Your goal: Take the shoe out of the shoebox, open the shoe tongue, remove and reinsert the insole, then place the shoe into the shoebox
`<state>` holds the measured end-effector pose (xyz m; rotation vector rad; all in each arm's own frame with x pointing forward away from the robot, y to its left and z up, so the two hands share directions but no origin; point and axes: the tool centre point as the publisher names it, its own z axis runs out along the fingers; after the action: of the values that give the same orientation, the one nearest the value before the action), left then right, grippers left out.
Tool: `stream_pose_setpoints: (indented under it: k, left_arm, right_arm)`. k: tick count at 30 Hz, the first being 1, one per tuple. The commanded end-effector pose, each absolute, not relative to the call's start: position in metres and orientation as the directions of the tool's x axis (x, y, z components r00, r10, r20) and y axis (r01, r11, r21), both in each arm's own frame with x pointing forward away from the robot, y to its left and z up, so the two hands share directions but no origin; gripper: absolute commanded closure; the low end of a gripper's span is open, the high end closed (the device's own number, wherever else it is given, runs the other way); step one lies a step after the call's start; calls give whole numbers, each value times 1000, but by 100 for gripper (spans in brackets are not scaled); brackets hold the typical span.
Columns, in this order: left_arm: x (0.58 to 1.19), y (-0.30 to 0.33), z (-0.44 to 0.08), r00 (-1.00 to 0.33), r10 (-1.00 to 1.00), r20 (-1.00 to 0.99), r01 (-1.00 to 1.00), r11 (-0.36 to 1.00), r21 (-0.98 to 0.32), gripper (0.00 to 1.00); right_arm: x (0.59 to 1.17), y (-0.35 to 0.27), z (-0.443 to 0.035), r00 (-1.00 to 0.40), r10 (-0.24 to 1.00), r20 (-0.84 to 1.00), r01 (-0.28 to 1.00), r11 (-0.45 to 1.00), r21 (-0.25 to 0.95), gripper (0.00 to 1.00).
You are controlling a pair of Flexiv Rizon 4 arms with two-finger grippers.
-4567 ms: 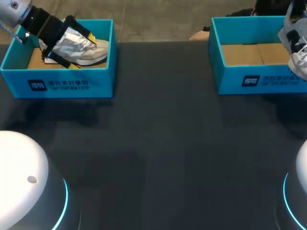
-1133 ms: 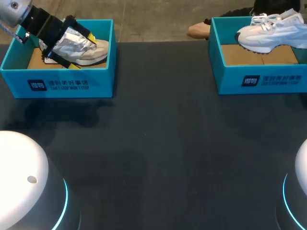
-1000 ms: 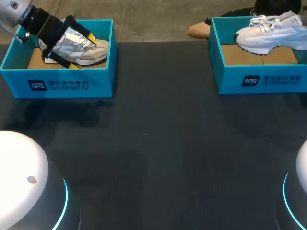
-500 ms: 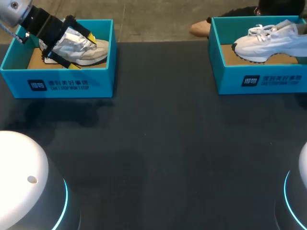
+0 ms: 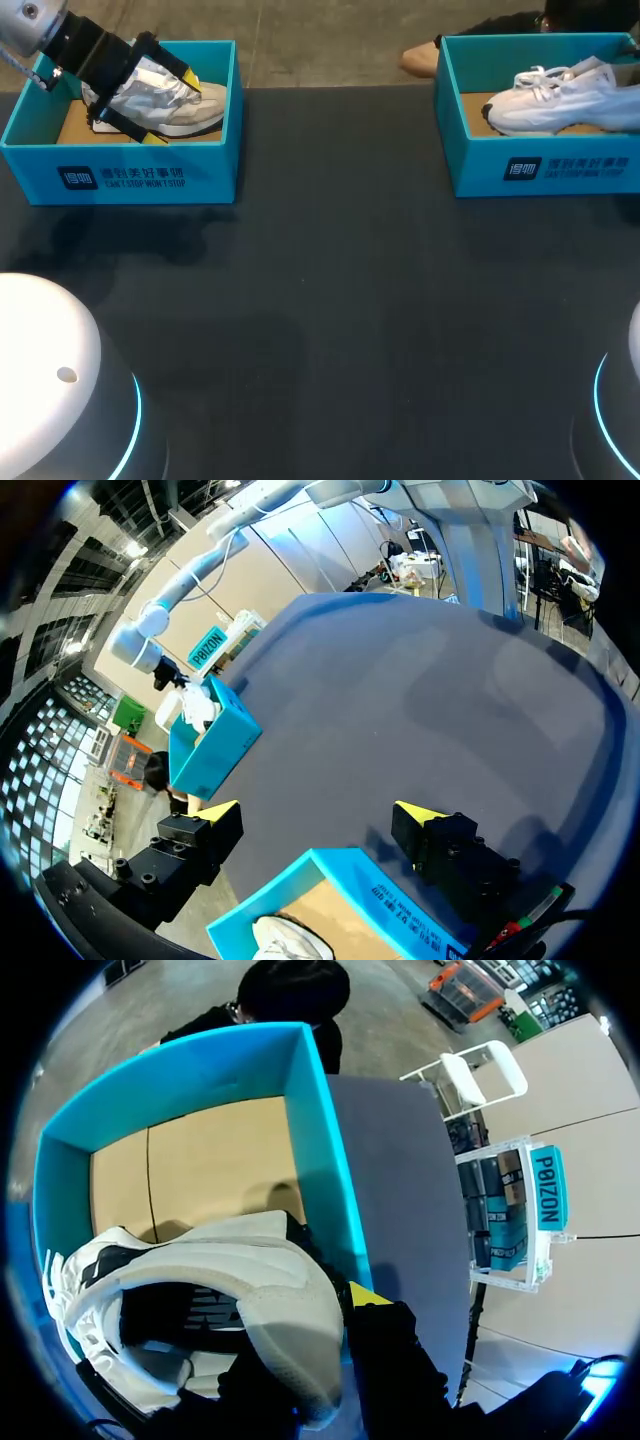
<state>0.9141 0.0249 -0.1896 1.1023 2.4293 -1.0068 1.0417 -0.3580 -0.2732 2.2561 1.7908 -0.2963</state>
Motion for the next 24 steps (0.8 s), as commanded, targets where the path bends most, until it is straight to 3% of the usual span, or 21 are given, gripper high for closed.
stream_pose_setpoints:
  k: [1,24]
  left_arm:
    - [914,25,-189,-665,546,-509,746,464,-477,0]
    - [914,25,-189,-665,546,-509,746,464,-477,0]
  right_arm:
    - [1048,-357,-284,227,919,-322,974,-220,60,100]
    - [1034,-355,-338,239,901,-363,970,-237,51,100]
